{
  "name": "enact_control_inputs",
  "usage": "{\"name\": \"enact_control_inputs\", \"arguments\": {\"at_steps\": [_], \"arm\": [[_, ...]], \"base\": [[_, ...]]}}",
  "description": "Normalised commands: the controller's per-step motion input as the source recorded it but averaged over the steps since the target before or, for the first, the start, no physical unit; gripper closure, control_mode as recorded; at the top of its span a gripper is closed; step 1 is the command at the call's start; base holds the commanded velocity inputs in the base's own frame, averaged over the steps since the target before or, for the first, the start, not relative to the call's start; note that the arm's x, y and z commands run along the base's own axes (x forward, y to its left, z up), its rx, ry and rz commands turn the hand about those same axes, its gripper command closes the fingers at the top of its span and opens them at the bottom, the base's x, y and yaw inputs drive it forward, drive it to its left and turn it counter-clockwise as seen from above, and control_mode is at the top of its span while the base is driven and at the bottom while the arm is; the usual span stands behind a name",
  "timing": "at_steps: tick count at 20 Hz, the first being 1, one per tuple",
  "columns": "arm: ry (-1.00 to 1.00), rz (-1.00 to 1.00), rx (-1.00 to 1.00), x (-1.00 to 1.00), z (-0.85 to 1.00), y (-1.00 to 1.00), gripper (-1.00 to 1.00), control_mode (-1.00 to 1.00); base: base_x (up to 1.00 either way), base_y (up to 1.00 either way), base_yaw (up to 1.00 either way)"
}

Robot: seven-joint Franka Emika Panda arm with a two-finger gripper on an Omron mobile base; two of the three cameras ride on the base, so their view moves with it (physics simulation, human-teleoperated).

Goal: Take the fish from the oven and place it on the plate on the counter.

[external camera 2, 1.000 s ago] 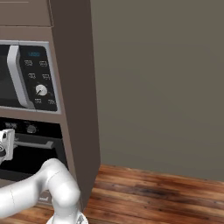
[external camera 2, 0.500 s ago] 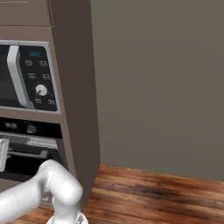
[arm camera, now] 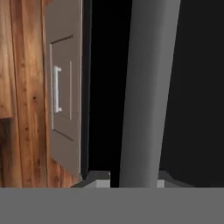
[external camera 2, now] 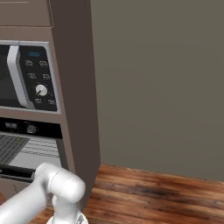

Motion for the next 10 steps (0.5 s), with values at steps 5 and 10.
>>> {"name": "enact_control_inputs", "arguments": {"at_steps": [5,10], "arm": [[0.0,0.0,0.0,-0.95,-0.61,0.0,1.0,-1.0],[0.0,0.0,0.0,-0.76,-0.44,0.0,1.0,-1.0]], "base": [[0.0,0.0,0.0],[0.0,0.0,0.0]]}}
